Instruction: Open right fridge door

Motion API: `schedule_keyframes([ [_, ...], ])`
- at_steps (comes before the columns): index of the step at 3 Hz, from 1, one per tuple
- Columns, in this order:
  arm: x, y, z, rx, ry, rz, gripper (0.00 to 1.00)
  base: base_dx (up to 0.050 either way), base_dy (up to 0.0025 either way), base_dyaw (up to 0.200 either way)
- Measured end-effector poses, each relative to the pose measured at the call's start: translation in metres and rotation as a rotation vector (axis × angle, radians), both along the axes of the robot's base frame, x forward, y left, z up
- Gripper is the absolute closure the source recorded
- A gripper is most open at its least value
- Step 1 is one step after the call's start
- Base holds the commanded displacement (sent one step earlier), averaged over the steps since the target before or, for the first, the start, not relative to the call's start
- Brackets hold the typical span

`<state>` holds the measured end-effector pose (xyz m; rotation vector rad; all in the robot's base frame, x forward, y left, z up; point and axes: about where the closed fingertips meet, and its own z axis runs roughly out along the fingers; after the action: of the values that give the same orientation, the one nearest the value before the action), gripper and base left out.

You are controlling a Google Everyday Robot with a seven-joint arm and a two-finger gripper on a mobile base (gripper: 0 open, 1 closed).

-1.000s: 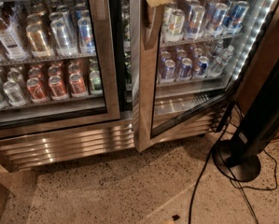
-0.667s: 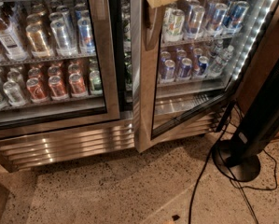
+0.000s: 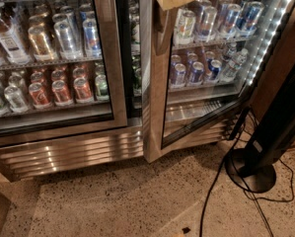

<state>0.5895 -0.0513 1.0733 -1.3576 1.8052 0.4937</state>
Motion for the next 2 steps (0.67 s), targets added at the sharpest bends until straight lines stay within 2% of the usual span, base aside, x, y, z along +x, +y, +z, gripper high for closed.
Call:
schedule_keyframes([
  [2, -0.0119, -0.004, 0.0022, 0.002, 0.009, -0.001, 1.0, 0.0, 0.0, 0.0],
])
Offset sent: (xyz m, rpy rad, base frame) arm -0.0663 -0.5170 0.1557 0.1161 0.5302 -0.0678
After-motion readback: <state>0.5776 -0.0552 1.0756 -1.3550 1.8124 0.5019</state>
